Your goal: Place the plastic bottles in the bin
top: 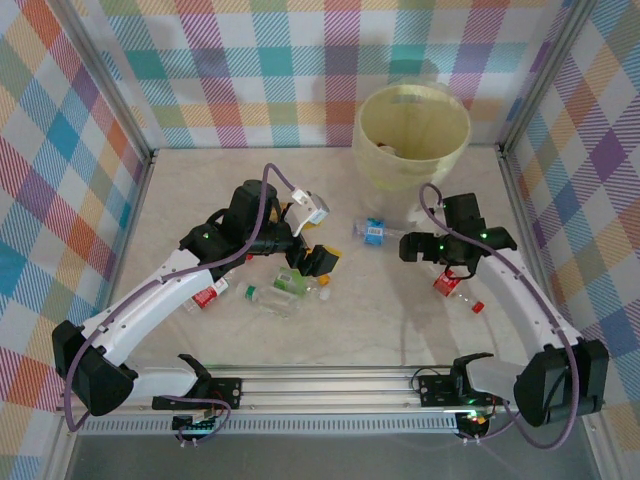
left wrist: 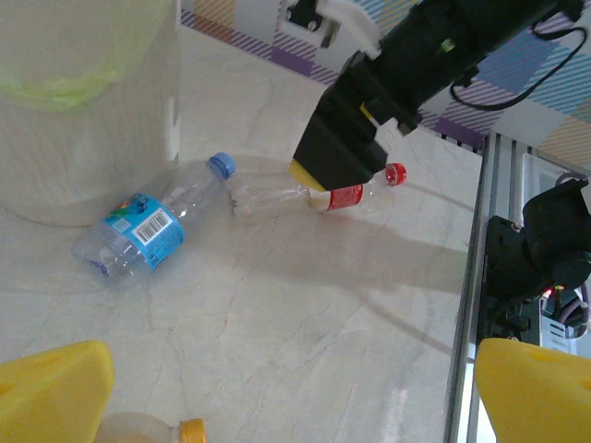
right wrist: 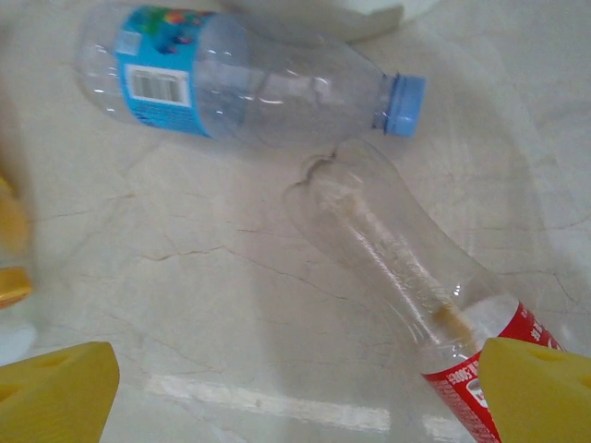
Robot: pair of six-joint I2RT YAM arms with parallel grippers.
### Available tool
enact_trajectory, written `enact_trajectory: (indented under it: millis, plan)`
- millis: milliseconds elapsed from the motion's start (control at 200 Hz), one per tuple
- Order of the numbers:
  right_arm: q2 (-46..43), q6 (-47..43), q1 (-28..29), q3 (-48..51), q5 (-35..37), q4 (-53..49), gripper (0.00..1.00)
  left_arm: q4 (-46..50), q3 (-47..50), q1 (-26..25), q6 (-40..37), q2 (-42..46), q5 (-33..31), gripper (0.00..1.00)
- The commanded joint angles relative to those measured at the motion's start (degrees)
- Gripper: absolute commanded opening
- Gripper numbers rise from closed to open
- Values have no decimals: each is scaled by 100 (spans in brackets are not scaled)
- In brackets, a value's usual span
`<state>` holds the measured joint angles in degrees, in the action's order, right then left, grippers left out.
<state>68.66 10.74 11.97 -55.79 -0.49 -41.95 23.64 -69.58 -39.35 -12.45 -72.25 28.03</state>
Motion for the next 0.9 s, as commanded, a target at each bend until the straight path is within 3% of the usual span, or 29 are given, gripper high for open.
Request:
enact_trajectory:
  millis: [0, 375, 895]
  plan:
    - [215, 257, -92, 98, 193, 402, 100, -53, -126, -81, 7, 79, 153, 100]
    - [717, 498, -298, 656, 380, 967, 100, -26, -141, -90, -1, 109, 167, 100]
    - [980, 577, -221, 880, 242, 887, 100, 13, -159, -89, -18, 89, 168, 100]
